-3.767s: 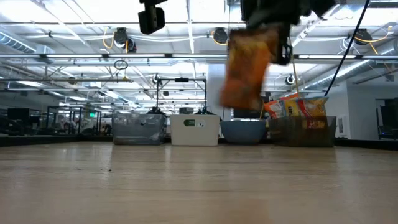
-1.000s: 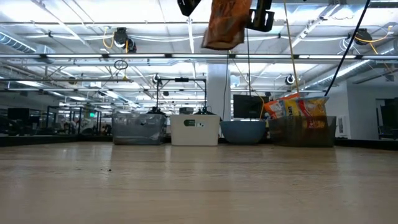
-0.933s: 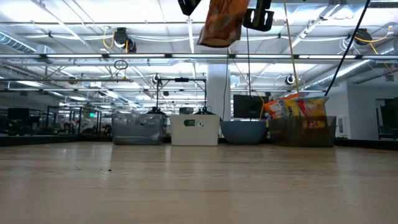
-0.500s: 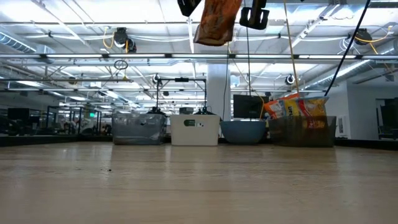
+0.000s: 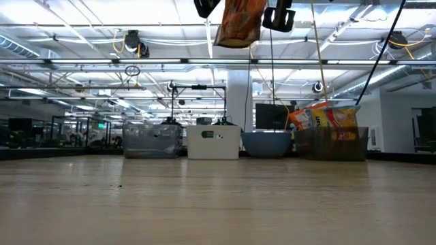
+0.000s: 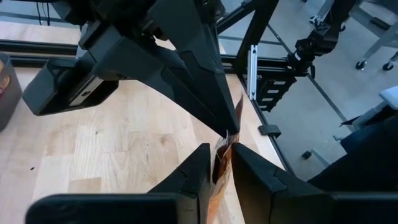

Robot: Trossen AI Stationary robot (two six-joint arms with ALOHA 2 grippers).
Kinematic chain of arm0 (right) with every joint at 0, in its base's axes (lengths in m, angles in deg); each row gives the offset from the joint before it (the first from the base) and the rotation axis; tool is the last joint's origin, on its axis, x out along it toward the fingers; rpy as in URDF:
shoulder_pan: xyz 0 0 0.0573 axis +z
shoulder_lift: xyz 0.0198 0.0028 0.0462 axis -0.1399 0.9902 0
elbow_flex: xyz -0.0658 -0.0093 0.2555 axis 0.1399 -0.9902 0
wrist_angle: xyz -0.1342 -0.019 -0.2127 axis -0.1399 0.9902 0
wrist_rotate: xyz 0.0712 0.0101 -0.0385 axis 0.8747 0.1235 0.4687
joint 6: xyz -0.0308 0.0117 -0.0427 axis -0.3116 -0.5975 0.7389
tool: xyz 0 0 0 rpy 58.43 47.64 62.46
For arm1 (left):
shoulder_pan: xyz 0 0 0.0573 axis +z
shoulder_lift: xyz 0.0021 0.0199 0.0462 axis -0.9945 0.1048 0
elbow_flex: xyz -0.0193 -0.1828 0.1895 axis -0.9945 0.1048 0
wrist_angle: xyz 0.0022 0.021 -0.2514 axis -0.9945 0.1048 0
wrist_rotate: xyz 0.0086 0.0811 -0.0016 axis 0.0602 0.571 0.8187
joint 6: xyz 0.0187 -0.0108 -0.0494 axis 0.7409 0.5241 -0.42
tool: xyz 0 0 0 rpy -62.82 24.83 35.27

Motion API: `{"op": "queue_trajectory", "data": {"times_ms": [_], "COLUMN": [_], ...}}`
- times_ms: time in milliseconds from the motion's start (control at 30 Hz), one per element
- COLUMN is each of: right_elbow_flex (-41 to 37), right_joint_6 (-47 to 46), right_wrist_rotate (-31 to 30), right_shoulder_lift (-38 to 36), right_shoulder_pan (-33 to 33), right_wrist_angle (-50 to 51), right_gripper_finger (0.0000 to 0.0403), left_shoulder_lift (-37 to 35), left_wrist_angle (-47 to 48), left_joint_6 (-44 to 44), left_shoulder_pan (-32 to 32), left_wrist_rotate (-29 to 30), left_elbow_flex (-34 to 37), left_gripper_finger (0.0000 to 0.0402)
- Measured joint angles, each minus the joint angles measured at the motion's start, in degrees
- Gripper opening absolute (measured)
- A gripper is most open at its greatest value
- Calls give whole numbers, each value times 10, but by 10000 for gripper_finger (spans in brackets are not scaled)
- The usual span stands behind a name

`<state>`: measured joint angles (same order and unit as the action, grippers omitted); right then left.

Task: Pick & Place Food Item
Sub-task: Put the brown seasoning bag into the white bin

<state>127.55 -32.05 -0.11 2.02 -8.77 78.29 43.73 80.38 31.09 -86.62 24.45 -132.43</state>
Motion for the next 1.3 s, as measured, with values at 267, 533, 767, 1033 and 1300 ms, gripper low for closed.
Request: {"op": "queue_trajectory", "data": {"times_ms": [267,533,767,1033,1300], "right_elbow_flex": [0,0,0,0,0], "right_joint_6": [0,2,10,1,-6], "right_wrist_rotate": [1,0,1,-24,-27], "right_shoulder_lift": [0,0,0,0,0], "right_shoulder_pan": [0,0,0,-8,-31], "right_wrist_angle": [0,0,0,0,0], "right_gripper_finger": [0,0,4,83,197], "left_shoulder_lift": [0,0,0,0,0], "left_wrist_angle": [-3,-5,-5,-6,-6], "left_joint_6": [0,-2,-13,-21,-47], "left_shoulder_pan": [0,2,2,2,14], "left_wrist_rotate": [-1,-2,0,7,6], "left_elbow_flex": [0,0,0,0,0], "left_gripper_finger": [12,5,4,2,2]}}
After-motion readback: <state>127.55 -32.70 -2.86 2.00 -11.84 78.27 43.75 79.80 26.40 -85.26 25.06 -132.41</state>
